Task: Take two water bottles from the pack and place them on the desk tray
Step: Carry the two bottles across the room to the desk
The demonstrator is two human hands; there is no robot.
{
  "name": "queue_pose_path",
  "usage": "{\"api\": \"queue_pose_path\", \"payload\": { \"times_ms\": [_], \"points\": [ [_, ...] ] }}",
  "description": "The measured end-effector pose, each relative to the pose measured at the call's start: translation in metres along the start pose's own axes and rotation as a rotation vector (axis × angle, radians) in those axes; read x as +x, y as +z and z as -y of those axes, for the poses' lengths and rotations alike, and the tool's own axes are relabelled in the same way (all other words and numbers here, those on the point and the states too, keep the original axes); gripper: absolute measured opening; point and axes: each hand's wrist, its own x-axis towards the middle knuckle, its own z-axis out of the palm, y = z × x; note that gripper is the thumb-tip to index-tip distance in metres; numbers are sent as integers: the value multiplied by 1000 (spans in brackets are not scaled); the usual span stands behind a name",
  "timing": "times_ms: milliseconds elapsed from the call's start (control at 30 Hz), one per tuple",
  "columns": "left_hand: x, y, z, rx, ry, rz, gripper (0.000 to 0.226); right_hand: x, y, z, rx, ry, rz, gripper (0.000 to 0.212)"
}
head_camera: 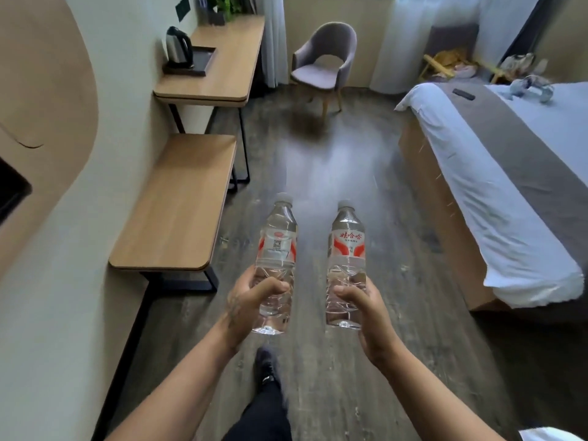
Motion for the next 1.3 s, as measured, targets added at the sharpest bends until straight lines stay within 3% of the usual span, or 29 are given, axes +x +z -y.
{"api": "queue_pose_path", "payload": {
  "times_ms": [167, 367, 667, 867, 1067, 1200, 1300],
  "points": [
    [149, -13, -66, 4, -5, 29, 63, 141, 30, 43, 10, -7, -63, 68],
    [299, -11, -140, -27, -38, 86, 44, 286, 46, 95, 21, 2, -76, 70],
    [550, 25, -224, 17, -3, 63, 67, 551, 42, 167, 23, 4, -22, 72],
    [692, 48, -287, -9, -18, 55, 49, 706, 30, 234, -23, 45, 13, 74],
    [823, 61, -342, -76, -7, 56, 52, 847, 37, 284, -20, 42, 26, 75],
    [937, 61, -370, -85, -19, 75, 31, 956, 44, 310, -36, 51, 20, 72],
    [1029, 57, -400, -75, -11, 80, 31, 1039, 56, 330, -36, 52, 12, 73]
  ]
}}
